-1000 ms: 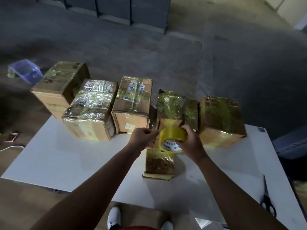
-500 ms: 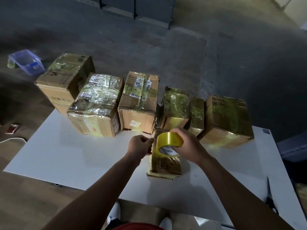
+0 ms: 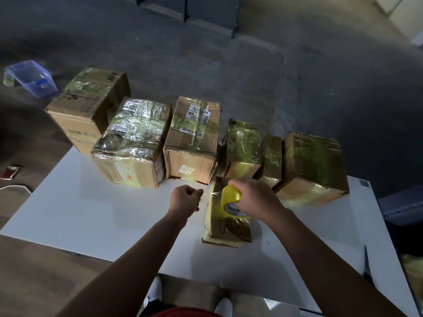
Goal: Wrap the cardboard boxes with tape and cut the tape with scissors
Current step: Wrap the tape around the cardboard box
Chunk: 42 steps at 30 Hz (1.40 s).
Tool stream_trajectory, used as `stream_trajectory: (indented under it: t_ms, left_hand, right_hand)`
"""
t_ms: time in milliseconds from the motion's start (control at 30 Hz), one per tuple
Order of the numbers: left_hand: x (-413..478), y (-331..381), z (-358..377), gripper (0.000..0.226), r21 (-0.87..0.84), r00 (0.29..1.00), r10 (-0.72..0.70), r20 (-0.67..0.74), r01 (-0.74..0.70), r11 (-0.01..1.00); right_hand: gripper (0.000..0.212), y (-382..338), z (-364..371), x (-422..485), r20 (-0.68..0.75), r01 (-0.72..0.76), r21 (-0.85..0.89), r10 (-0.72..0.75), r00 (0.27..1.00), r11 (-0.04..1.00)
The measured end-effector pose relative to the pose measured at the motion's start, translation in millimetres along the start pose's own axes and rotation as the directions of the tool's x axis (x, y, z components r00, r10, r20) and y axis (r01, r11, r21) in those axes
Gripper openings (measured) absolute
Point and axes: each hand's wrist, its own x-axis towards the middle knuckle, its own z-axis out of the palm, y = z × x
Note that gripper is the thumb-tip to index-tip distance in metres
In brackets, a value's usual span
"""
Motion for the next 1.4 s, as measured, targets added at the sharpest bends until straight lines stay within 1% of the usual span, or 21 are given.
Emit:
stream_trajectory:
  t_ms: [100, 233, 267, 367, 467, 667, 767, 900, 1033, 1100, 1167, 1233, 1267, 1333, 1400]
  left_hand:
    - [1.1, -7.3, 2.2, 0.018, -0.062, 0.999, -0.040, 0.030, 0.042, 0.997]
    - [-1.0, -18.2, 8.2, 0.018, -0.095, 0.996, -0.068, 0.059, 0.074, 0.993]
    - [-0.6, -20.0, 10.0, 0.018, -0.102, 0.995, -0.074, 0.066, 0.080, 0.992]
    - [2.2, -25.1, 14.5, 0.018, -0.138, 0.990, -0.113, 0.086, 0.124, 0.983]
    - [4.8, -34.0, 20.0, 0.019, -0.181, 0.976, -0.177, 0.129, 0.198, 0.963]
    - [6.8, -47.6, 36.1, 0.026, -0.331, 0.933, -0.269, 0.237, 0.338, 0.881]
    - [3.9, -51.9, 43.7, 0.031, -0.360, 0.922, -0.297, 0.248, 0.373, 0.855]
    - [2.1, -51.9, 48.9, 0.029, -0.381, 0.901, -0.342, 0.266, 0.425, 0.821]
    - [4.4, -53.0, 46.2, 0.039, -0.375, 0.848, -0.389, 0.361, 0.514, 0.772]
    - [5.4, -52.0, 46.9, 0.037, -0.367, 0.839, -0.405, 0.364, 0.529, 0.766]
    - [7.6, -51.4, 51.4, 0.029, -0.325, 0.855, -0.430, 0.290, 0.511, 0.796]
    - [6.6, -45.1, 54.4, 0.010, -0.269, 0.888, -0.417, 0.192, 0.456, 0.848]
    - [5.8, -40.6, 54.3, 0.002, -0.220, 0.920, -0.370, 0.131, 0.391, 0.894]
    - [5.6, -32.7, 52.1, 0.009, -0.137, 0.975, -0.219, 0.022, 0.220, 0.966]
    - [-1.2, -22.4, 49.0, 0.016, -0.138, 0.994, -0.108, -0.023, 0.104, 0.985]
  right_hand:
    - [0.040, -11.5, -3.7, 6.1, 0.060, 0.020, -0.114, -0.013, 0.998, 0.993]
    - [0.021, -16.6, -2.9, 4.8, 0.084, 0.020, -0.153, -0.007, 0.996, 0.988]
    - [0.020, -17.7, -2.5, 4.4, 0.088, 0.018, -0.160, -0.004, 0.996, 0.987]
    - [0.022, -20.1, 1.1, 5.4, 0.096, 0.020, -0.167, -0.004, 0.995, 0.986]
    - [0.029, -20.8, 5.1, 6.0, 0.092, 0.023, -0.169, -0.007, 0.996, 0.985]
    - [0.047, -23.0, 15.7, 0.8, 0.044, 0.001, -0.159, 0.006, 0.999, 0.987]
    - [0.046, -23.2, 17.7, 0.2, 0.035, 0.001, -0.164, 0.005, 0.999, 0.986]
    - [0.048, -23.6, 17.7, 1.9, 0.021, 0.009, -0.172, -0.005, 1.000, 0.985]
    - [0.048, -23.8, 17.4, 2.1, 0.018, 0.001, -0.177, 0.002, 1.000, 0.984]
    - [0.049, -23.5, 18.7, 0.6, 0.016, 0.001, -0.181, 0.002, 1.000, 0.983]
    - [0.050, -24.0, 19.9, 0.1, 0.018, 0.002, -0.184, 0.001, 1.000, 0.983]
    - [0.048, -24.0, 19.7, 1.2, 0.020, 0.007, -0.204, -0.003, 1.000, 0.979]
    - [0.047, -24.5, 19.5, 1.8, 0.021, 0.006, -0.210, -0.001, 1.000, 0.978]
    - [0.047, -25.3, 19.7, 1.4, 0.005, -0.001, -0.203, 0.002, 1.000, 0.979]
    - [0.046, -27.7, 20.2, 0.2, -0.028, -0.002, -0.187, -0.003, 1.000, 0.982]
